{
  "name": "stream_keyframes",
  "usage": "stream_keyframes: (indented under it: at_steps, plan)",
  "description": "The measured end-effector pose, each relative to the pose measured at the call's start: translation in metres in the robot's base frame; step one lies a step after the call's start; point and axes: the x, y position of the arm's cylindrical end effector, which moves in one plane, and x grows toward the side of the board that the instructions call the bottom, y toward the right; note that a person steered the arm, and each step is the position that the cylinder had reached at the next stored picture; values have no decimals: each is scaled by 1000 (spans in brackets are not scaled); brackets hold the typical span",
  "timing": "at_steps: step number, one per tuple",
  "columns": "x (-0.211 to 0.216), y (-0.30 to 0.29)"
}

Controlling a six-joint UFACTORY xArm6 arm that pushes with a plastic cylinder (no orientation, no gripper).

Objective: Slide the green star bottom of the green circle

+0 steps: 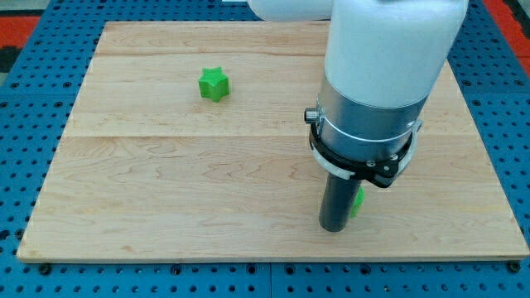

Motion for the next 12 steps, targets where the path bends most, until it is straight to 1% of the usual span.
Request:
stream_keyframes:
  at_steps: [2,3,4,5,6,7,8,9,10,11,12]
  plan:
    - [-3,1]
    - [-36,-96]
    - [-109,-224]
    - [-182,-216]
    - [-210,-246]
    - [-272,-182]
    - [-253,-100]
    - [-205,-130]
    - [-262,-90]
    - [-291,-138]
    - [-221,-169]
